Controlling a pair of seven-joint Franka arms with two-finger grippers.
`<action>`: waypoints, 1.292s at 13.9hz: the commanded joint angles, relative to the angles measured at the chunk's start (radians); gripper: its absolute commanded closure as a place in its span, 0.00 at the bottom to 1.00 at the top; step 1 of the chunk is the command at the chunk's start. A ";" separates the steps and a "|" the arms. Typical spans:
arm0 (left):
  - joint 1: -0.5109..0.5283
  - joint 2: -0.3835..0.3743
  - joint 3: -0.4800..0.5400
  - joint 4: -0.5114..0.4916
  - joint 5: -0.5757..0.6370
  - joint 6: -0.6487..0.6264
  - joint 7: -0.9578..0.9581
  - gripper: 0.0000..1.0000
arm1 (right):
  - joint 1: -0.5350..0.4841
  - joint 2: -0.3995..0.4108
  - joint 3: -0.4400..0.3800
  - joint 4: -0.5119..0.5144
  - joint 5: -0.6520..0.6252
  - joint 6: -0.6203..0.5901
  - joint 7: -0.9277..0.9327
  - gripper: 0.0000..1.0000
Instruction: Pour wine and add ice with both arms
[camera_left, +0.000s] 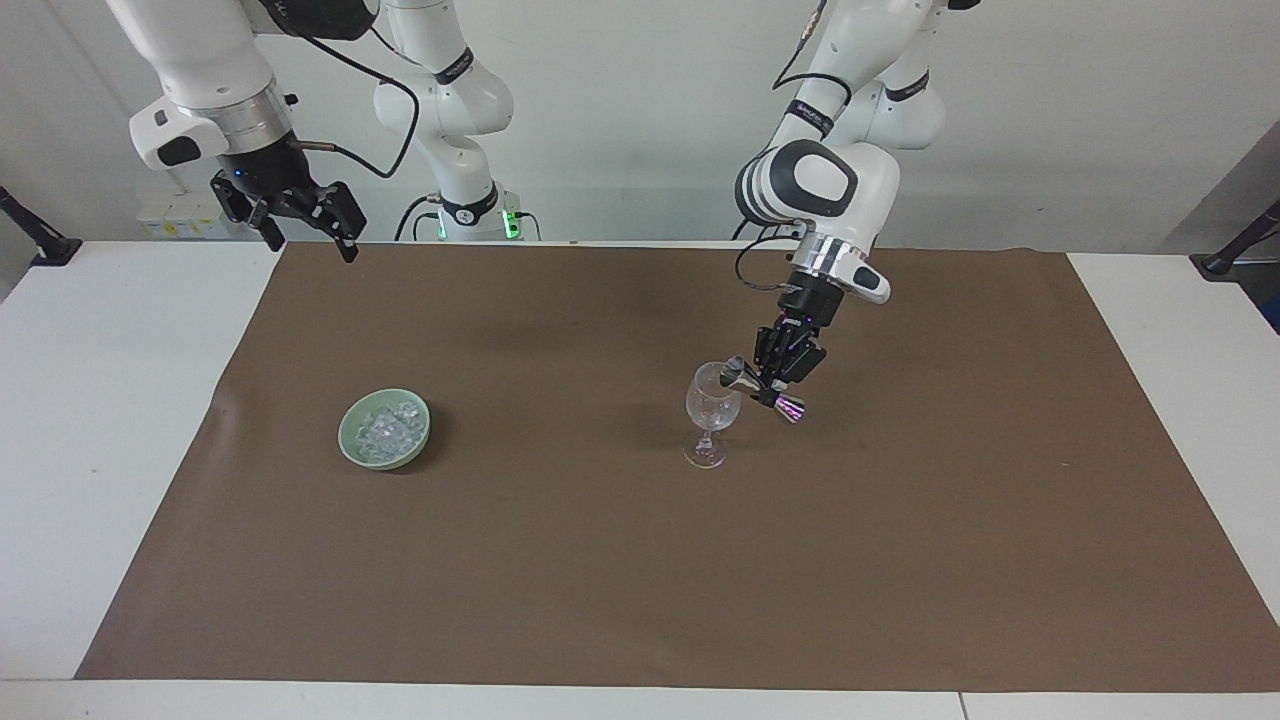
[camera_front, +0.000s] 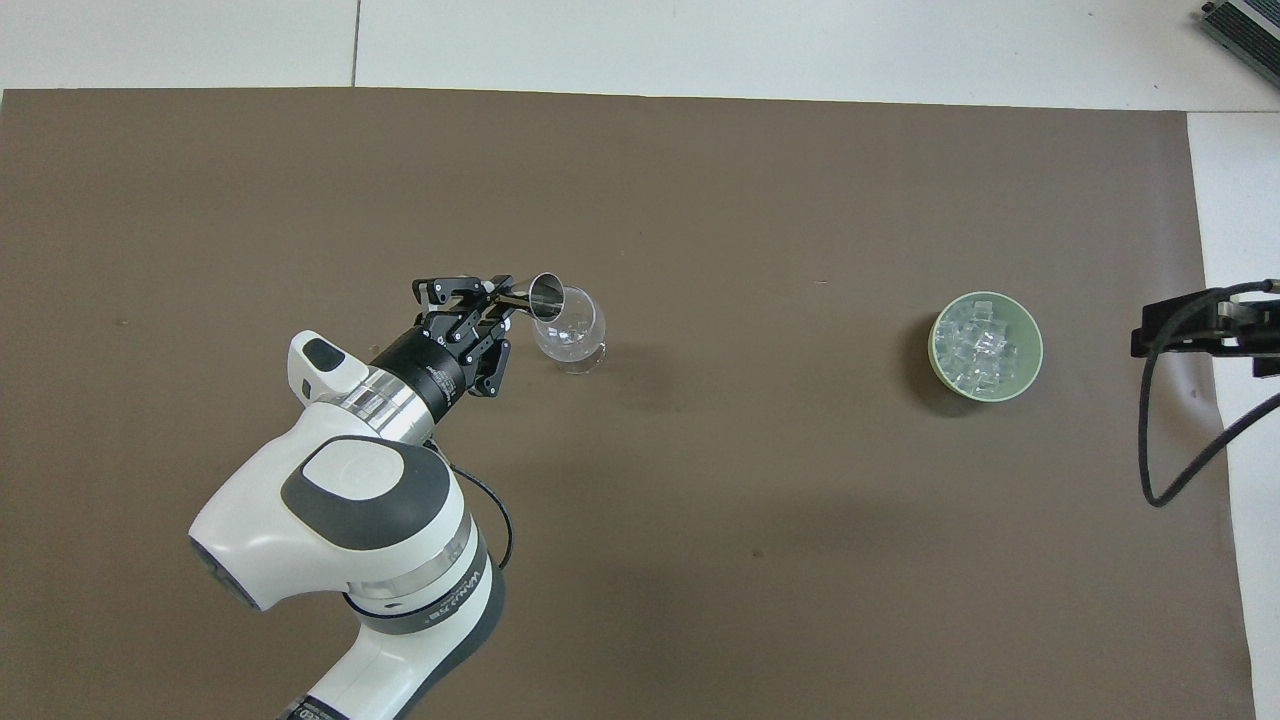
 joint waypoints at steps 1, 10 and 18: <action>-0.027 0.014 0.012 0.020 0.016 0.040 0.014 1.00 | -0.010 -0.023 0.005 -0.022 0.023 -0.010 -0.016 0.00; -0.027 0.009 0.012 0.025 0.016 0.057 0.063 1.00 | -0.010 -0.023 0.005 -0.022 0.023 -0.010 -0.016 0.00; -0.027 0.003 0.013 0.034 0.019 0.071 0.092 1.00 | -0.010 -0.023 0.005 -0.022 0.023 -0.010 -0.016 0.00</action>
